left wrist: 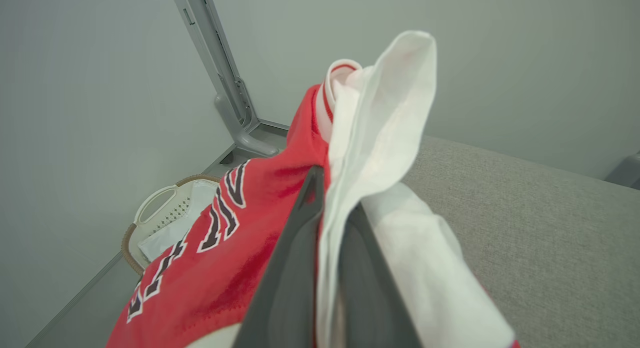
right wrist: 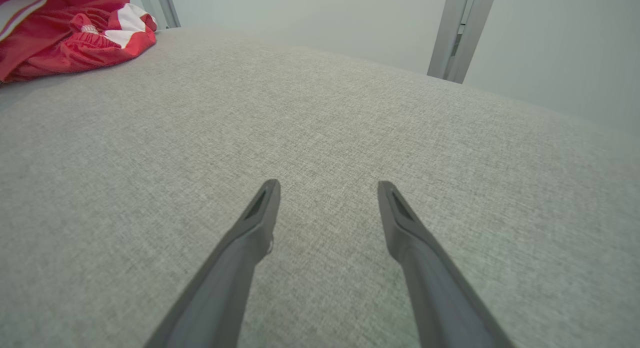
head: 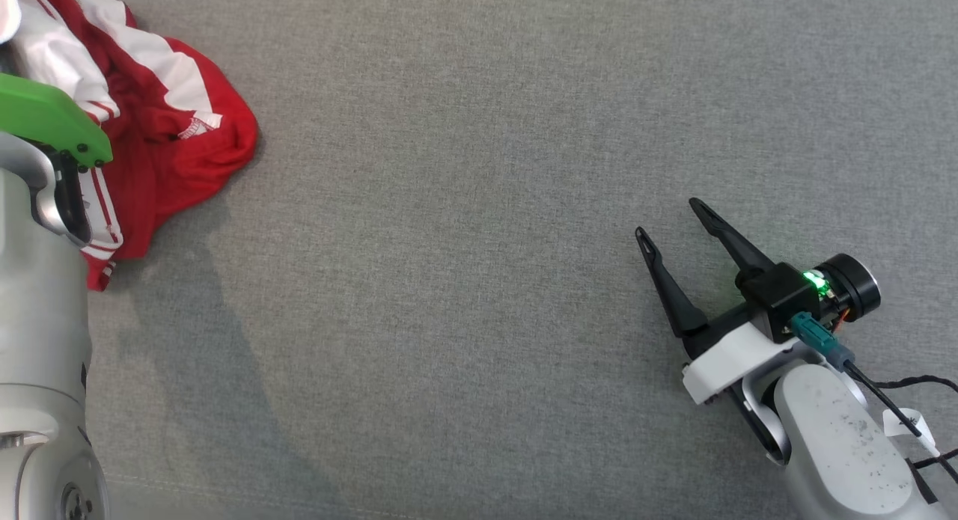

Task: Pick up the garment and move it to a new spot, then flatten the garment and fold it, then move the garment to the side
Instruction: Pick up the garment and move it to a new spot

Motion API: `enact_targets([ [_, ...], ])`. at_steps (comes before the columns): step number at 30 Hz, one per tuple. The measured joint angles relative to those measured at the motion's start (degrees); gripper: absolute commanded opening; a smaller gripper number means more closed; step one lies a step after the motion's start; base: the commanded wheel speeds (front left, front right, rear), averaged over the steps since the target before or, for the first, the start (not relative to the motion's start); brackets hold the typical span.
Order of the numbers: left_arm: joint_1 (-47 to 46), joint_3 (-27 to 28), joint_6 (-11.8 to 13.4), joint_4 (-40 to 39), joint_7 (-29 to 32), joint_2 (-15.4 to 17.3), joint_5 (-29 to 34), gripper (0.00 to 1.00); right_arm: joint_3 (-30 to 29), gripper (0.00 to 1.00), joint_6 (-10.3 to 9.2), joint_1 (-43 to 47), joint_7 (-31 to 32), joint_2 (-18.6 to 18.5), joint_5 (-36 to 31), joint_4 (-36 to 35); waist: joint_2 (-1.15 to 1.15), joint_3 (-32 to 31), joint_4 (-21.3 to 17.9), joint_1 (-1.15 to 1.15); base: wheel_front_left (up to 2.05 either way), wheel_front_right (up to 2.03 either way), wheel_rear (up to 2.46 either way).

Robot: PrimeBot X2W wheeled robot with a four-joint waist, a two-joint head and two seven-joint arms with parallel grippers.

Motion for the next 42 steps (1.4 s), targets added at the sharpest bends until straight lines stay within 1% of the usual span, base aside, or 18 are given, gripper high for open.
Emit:
enact_targets([
  [3,-0.23,-0.70,-1.02,-1.38,-1.18,-0.11,0.20,0.00,-0.41,1.00,0.00,0.82,0.01,0.66,0.09,0.45,0.00,-1.85,-0.14,0.00,0.00,0.00,0.00],
  [6,-0.30,-1.12,-2.12,-3.27,-1.76,-0.93,0.11,0.00,-0.54,1.00,0.00,1.72,0.01,1.51,0.14,0.62,0.00,-3.74,-0.41,0.00,0.00,0.00,0.00],
  [12,-0.10,-3.13,-4.45,-9.23,-2.26,-4.57,-0.31,0.00,-1.46,1.00,0.00,3.57,0.01,3.25,0.18,0.58,0.00,-7.31,-1.77,0.00,0.00,0.00,0.00],
  [17,2.10,-6.26,-5.30,-14.95,-2.47,-8.56,-0.52,0.00,-1.65,1.00,0.00,4.67,0.01,4.44,0.42,0.63,0.00,-9.39,-4.59,0.00,0.00,0.00,0.00],
  [22,4.63,-11.02,-5.64,-19.18,-2.50,-11.41,-2.14,0.00,-2.13,1.00,0.00,5.44,0.01,5.31,0.58,0.51,0.00,-10.81,-8.26,0.00,0.00,0.00,0.00],
  [25,6.37,-14.95,-5.67,-20.96,-2.50,-12.04,-4.59,0.00,-2.12,1.00,0.00,5.90,0.01,5.71,0.58,0.47,0.00,-11.40,-10.81,0.00,0.00,0.00,0.00],
  [26,7.90,-19.94,-5.68,-23.03,-2.37,-12.05,-8.94,0.00,-1.92,1.00,0.00,6.15,0.01,5.94,0.59,0.49,0.00,-11.72,-12.77,0.00,0.00,0.00,0.00],
  [30,10.49,-30.05,-5.39,-27.00,-2.16,-12.24,-16.67,0.00,-1.97,1.00,0.00,6.30,0.01,6.22,0.81,0.65,0.00,-12.09,-16.56,-0.01,0.00,0.00,0.00],
  [33,12.11,-36.68,-3.07,-29.36,-2.18,-12.28,-21.39,0.00,-1.93,1.00,0.00,6.34,0.01,6.32,1.00,0.76,0.00,-12.26,-19.21,0.00,0.00,0.00,0.00],
  [37,14.58,-44.81,0.24,-31.77,-2.24,-12.29,-26.11,0.00,-2.04,1.00,0.00,6.42,0.01,6.49,1.01,0.71,0.00,-12.44,-22.33,0.00,0.00,0.00,0.00],
  [38,15.16,-46.34,0.90,-32.22,-2.24,-12.30,-26.75,0.05,-2.12,1.00,0.00,6.51,0.01,6.50,1.01,0.71,0.01,-12.48,-22.88,-0.01,0.00,0.00,0.00],
  [39,15.72,-48.00,1.67,-32.56,-2.25,-12.32,-27.43,0.35,-2.20,1.00,0.00,6.67,0.01,6.51,1.01,0.74,0.01,-12.52,-23.47,0.00,0.00,0.00,0.00],
  [40,16.26,-49.34,2.30,-32.62,-2.30,-12.34,-28.16,1.00,-2.26,1.00,0.00,6.80,0.01,6.51,1.01,0.74,0.00,-12.57,-23.98,0.00,0.00,0.00,0.00],
  [42,17.07,-50.15,3.76,-32.76,-2.42,-12.34,-28.53,1.00,-2.41,1.00,0.00,6.97,0.01,6.55,1.01,0.74,0.00,-12.63,-24.63,0.00,0.00,0.00,0.00],
])
